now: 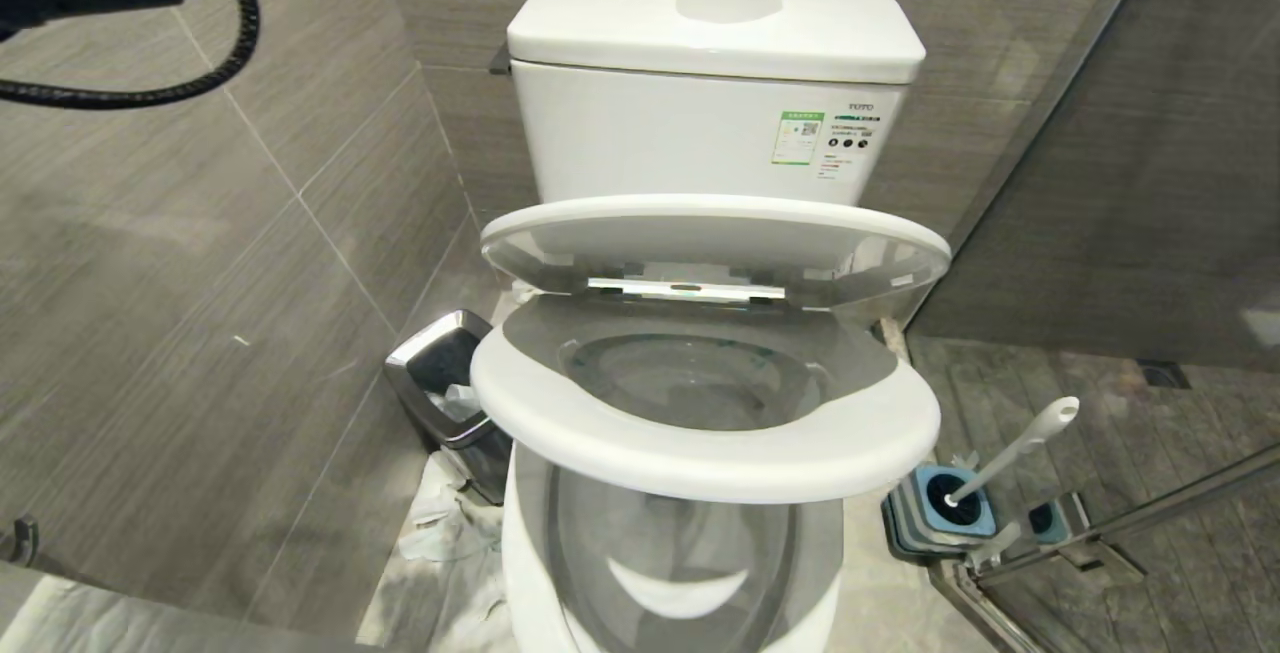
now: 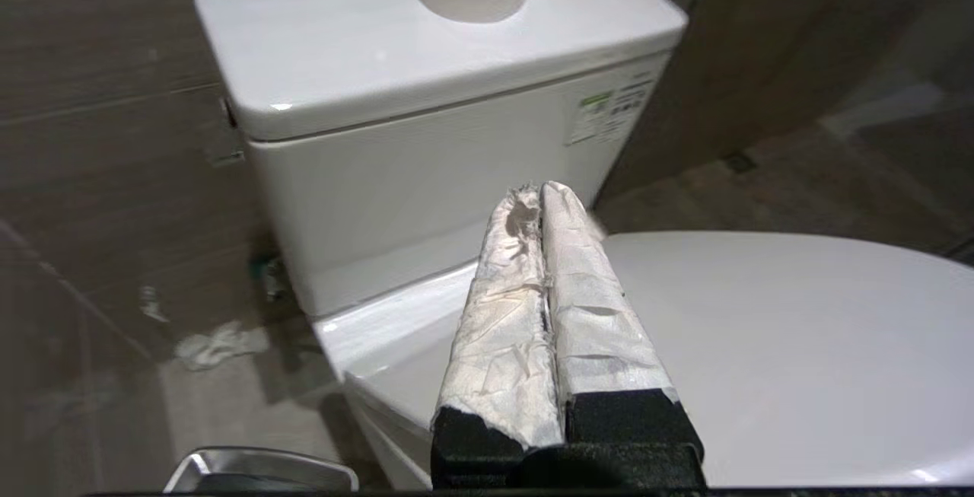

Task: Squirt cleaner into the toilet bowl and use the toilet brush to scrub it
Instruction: Close the toilet lid

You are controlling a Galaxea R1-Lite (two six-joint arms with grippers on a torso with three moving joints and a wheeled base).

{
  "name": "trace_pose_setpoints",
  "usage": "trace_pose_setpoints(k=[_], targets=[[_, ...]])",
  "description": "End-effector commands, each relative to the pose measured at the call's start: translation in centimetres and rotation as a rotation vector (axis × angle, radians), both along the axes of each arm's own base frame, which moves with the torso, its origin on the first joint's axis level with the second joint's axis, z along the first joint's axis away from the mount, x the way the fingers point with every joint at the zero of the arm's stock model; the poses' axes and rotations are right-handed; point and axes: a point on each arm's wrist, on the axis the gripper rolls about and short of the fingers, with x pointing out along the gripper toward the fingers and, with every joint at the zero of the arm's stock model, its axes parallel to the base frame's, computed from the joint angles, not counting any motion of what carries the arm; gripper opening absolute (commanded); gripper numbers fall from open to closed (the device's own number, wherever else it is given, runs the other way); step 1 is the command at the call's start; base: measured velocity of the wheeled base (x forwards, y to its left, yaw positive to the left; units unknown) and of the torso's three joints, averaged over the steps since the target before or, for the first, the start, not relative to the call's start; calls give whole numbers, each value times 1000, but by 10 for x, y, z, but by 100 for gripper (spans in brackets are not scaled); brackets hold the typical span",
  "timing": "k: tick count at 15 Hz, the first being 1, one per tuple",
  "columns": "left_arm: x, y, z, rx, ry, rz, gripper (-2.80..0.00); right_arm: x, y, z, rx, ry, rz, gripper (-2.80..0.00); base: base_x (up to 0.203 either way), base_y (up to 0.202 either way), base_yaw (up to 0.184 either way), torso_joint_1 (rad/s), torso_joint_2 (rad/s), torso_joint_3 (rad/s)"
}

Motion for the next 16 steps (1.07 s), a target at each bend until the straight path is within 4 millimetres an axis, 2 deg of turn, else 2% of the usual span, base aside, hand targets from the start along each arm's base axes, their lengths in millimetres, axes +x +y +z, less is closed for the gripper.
trace_pose_setpoints(k=[1, 4, 9, 16], targets=[[33, -25, -18, 122, 38, -2, -280, 2, 0, -7, 0, 24, 1, -280, 0, 0, 0, 0, 0, 0], [27, -37, -33, 208, 146, -51, -280, 2, 0, -7, 0, 25, 1, -280, 0, 0, 0, 0, 0, 0], [14, -43, -58, 339, 353, -112, -280, 2, 0, -7, 0, 24, 1, -280, 0, 0, 0, 0, 0, 0], [8, -53, -118, 481, 549, -189, -280, 2, 0, -7, 0, 25, 1, -280, 0, 0, 0, 0, 0, 0]])
